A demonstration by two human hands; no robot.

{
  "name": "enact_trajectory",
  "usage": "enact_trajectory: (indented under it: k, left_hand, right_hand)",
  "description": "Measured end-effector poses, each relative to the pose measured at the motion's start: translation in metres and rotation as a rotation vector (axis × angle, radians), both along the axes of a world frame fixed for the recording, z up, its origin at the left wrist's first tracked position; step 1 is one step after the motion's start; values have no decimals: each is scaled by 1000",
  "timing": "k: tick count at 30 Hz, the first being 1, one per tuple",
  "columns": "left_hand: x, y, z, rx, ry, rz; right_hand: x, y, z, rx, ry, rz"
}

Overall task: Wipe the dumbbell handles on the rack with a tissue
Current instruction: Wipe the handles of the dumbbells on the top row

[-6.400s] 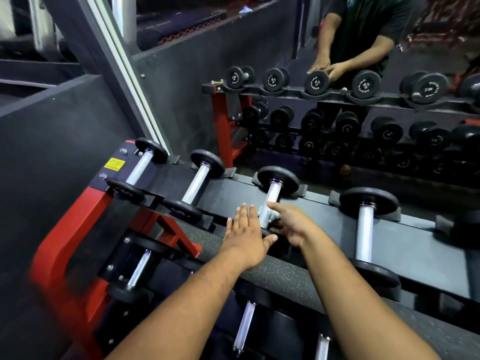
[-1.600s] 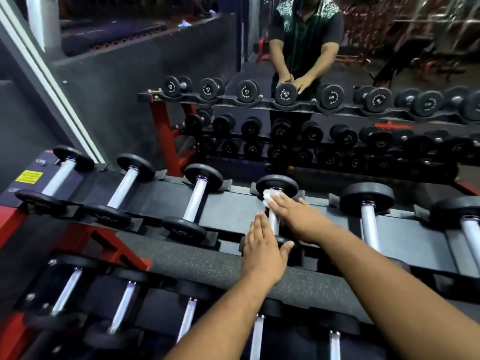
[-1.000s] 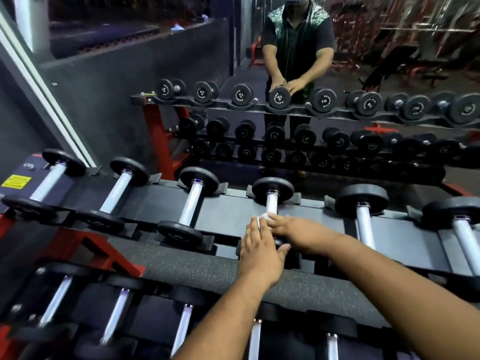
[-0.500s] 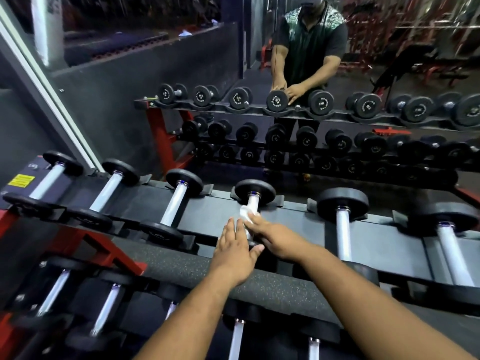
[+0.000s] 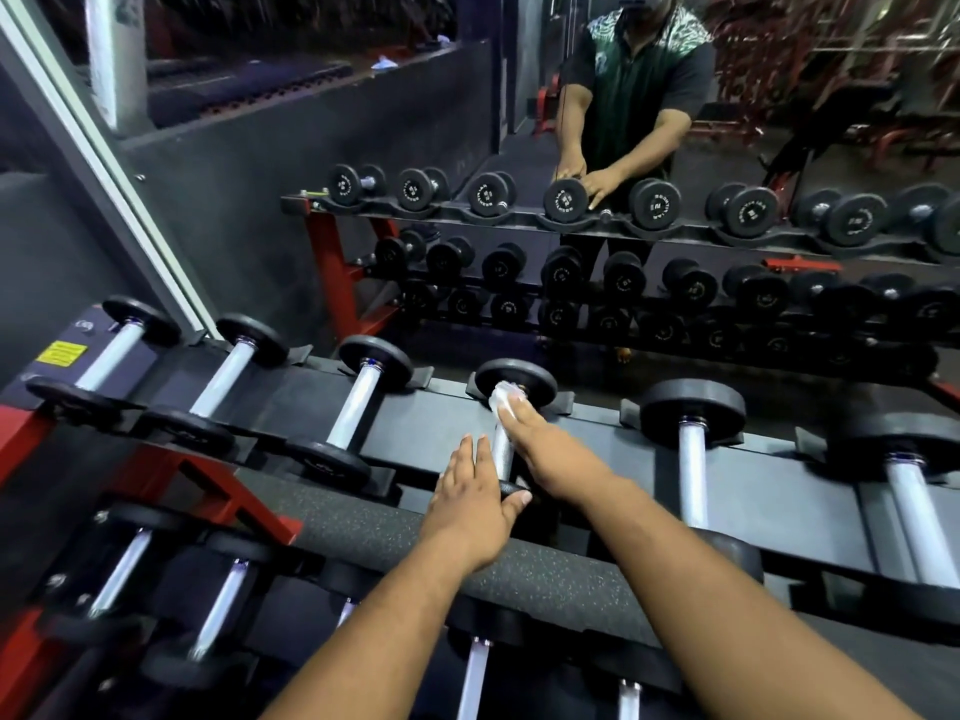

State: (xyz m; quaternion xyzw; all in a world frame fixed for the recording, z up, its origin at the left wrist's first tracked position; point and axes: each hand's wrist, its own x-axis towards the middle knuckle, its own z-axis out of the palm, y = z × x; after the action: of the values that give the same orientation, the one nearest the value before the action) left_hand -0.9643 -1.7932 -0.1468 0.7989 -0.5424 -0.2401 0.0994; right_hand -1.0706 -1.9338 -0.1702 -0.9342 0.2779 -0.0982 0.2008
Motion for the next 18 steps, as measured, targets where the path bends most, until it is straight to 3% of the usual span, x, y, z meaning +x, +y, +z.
enact_trajectory:
  k: [2,8,12,18]
  left_hand:
    - [1,-1,2,8,-3,0]
    - [0,0,1,13,-6,-6]
    - [1,0,2,21,11,-4]
    - [2,0,2,14,5,-4]
  right_hand:
    - [6,7,2,89,-66,-54]
    - [-13,18,-7,125,27,-8]
    - [8,6,-2,135,-76,-61]
    - [-17,13,-21,112,77,63]
